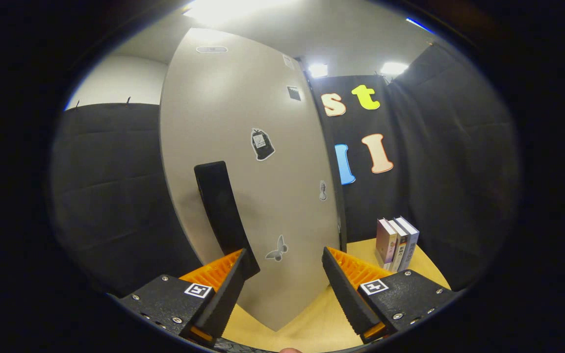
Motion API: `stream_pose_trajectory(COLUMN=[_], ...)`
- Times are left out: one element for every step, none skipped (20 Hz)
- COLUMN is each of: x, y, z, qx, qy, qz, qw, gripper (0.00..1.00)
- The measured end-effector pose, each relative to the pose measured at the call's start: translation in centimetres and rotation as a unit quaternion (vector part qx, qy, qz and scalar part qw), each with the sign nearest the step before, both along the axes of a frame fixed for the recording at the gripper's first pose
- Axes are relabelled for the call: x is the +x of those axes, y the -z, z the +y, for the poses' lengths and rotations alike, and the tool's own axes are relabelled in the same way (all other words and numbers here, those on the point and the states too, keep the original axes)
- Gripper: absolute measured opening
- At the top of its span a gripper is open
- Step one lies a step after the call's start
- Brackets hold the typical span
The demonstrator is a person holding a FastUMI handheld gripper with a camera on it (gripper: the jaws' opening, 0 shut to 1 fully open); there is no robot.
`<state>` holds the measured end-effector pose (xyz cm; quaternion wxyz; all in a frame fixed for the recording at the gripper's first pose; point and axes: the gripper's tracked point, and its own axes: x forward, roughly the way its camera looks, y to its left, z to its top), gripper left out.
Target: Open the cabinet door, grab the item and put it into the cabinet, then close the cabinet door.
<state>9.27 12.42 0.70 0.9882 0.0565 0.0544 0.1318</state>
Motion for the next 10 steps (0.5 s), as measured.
stream_pose_trajectory(x=[0.4,0.8,1.0,1.1,1.2,1.1,1.1,1.1,1.1,1.2], y=[0.0,0.0,-0.1,-0.4,-0.8,-1.0,-1.1,-1.3,-1.2,-1.1], z=[1.2,2.2,3.3,4.6,5.5,6.3,7.1,7.8,7.7,7.5], qx=[-0.003,-0.004,-0.001,0.001,-0.002,-0.01,-0.016,-0.021,-0.027,-0.029], qy=[-0.001,-0.001,-0.002,-0.005,-0.004,0.0,0.001,0.003,0.009,0.015], qz=[-0.001,-0.002,-0.005,-0.01,-0.018,-0.027,-0.035,-0.043,-0.048,-0.051], qw=[1.0,1.0,1.0,1.0,1.0,1.0,0.999,0.999,0.998,0.998], gripper=[0.94,0.94,0.94,0.94,0.94,0.94,0.94,0.95,0.95,0.95])
